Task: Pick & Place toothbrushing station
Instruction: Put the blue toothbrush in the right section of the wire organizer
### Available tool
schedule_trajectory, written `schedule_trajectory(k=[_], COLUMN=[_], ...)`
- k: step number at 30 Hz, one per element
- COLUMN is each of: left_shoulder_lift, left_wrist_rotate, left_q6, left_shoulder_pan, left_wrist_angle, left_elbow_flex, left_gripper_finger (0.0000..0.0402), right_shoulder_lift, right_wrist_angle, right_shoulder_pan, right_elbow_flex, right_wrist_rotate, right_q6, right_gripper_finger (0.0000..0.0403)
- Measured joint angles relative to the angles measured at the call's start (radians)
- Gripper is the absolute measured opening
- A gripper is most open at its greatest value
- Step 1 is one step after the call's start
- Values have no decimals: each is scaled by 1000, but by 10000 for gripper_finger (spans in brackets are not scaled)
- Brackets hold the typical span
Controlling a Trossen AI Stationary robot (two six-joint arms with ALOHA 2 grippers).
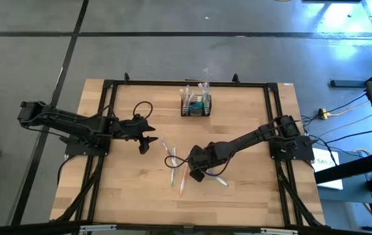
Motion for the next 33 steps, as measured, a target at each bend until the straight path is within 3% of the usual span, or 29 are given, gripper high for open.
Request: schedule_trajectory(k=[12,33], left_shoulder_lift=[0,0], left_wrist_rotate=[1,18], left_q6=[0,-8], left_shoulder_pan=[0,0], left_wrist_angle=[-5,-6], left_elbow_flex=[0,0], left_gripper_finger=[221,221], right_shoulder_lift=[-143,-480], right_wrist_angle=[-47,-52], right_shoulder_pan=[0,2], right_elbow_flex=[1,-19], right_wrist_rotate=[118,545], right_q6=[-107,-372], right_gripper_finger=[19,19])
